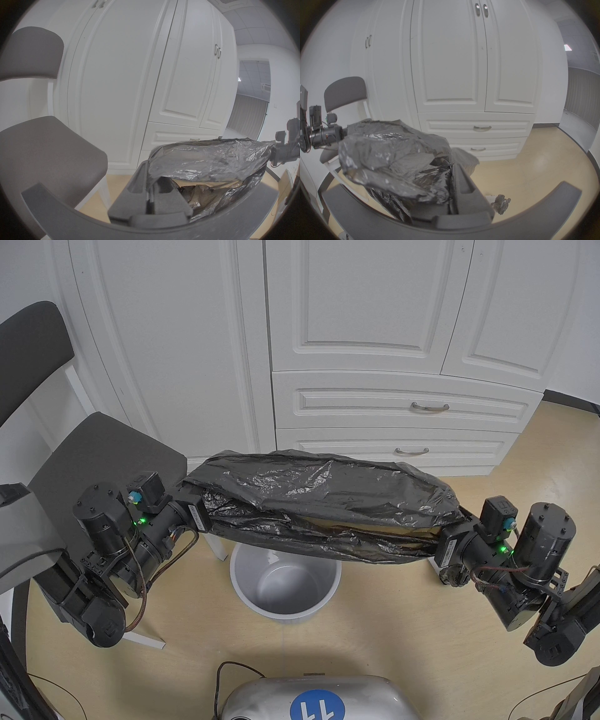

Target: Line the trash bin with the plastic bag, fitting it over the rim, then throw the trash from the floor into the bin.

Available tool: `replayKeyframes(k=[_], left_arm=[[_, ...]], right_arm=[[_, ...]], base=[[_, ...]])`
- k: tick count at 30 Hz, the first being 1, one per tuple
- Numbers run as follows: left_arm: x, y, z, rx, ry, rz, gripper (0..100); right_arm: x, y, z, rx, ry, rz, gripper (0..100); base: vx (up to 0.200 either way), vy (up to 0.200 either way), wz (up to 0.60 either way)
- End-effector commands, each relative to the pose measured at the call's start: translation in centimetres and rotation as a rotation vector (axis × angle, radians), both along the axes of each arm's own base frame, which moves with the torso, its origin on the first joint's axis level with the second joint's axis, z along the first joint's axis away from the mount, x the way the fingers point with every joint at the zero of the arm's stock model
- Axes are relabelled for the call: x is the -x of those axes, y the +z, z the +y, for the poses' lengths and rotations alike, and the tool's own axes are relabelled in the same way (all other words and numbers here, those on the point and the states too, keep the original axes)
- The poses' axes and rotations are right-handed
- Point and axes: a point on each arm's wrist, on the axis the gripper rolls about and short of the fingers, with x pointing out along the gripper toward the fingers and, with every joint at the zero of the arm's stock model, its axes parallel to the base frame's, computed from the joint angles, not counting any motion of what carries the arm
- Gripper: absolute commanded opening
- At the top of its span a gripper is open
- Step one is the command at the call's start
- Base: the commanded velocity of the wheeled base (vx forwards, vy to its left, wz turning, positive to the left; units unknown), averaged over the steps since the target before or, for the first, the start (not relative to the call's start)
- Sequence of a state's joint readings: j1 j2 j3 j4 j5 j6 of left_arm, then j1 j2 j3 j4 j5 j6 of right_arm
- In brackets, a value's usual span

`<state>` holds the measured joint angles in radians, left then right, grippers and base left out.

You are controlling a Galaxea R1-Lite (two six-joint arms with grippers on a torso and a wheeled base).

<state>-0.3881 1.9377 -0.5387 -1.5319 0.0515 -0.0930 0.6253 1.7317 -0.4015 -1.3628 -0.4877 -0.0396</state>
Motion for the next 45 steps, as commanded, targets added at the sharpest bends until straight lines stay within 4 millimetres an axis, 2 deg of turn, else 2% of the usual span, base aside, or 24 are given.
replayKeyframes(k=[1, 4, 5, 7, 8, 9, 10, 13, 18, 30, 39, 45], left_arm=[[0.5, -2.8, 0.3, -0.062, -0.003, 0.108, 0], [1.2, -5.2, 0.8, -0.13, -0.049, 0.194, 0], [1.2, -6.6, 1.0, -0.173, -0.08, 0.231, 0], [1.1, -8.0, 1.2, -0.222, -0.094, 0.268, 0], [1.1, -8.0, 1.2, -0.222, -0.094, 0.268, 0], [1.0, -9.3, 1.2, -0.254, -0.095, 0.305, 0], [1.0, -9.8, 1.3, -0.266, -0.095, 0.321, 0], [0.8, -11.2, 1.8, -0.295, -0.084, 0.362, 0], [-0.5, -13.5, 2.8, -0.336, -0.051, 0.406, 0], [-2.1, -13.5, 4.3, -0.318, 0.011, 0.384, 0], [-2.0, -13.4, 4.2, -0.32, -0.001, 0.377, 0], [-1.4, -13.2, 3.7, -0.325, -0.021, 0.379, 0]], right_arm=[[-0.8, -3.5, 0.7, 0.077, 0.017, 0.112, 0], [-1.2, -5.8, 1.5, 0.12, 0.032, 0.176, 0], [-1.3, -7.2, 2.1, 0.146, 0.045, 0.216, 0], [-1.3, -9.1, 2.7, 0.181, 0.058, 0.262, 0], [-1.3, -9.1, 2.7, 0.181, 0.058, 0.262, 0], [-1.2, -10.6, 2.7, 0.205, 0.057, 0.288, 0], [-1.2, -11.2, 2.6, 0.217, 0.062, 0.297, 0], [-1.3, -12.6, 2.0, 0.263, 0.046, 0.33, 0], [-1.9, -13.5, 1.7, 0.279, 0.026, 0.344, 0], [-2.6, -12.9, 0.1, 0.291, -0.025, 0.334, 0], [-2.0, -13.0, -0.2, 0.313, 0.004, 0.35, 0], [-1.6, -12.5, -0.2, 0.333, 0.051, 0.302, 0]], base=[[0.0, 0.0, 0.0], [0.0, 0.0, 0.0], [0.0, 0.0, 0.0], [0.0, 0.0, 0.0], [0.0, 0.0, 0.0], [0.0, 0.0, 0.0], [0.0, 0.0, 0.0], [0.0, 0.0, 0.0], [0.0, 0.0, 0.0], [0.0, 0.0, 0.0], [0.0, 0.0, 0.0], [0.0, 0.0, 0.0]])
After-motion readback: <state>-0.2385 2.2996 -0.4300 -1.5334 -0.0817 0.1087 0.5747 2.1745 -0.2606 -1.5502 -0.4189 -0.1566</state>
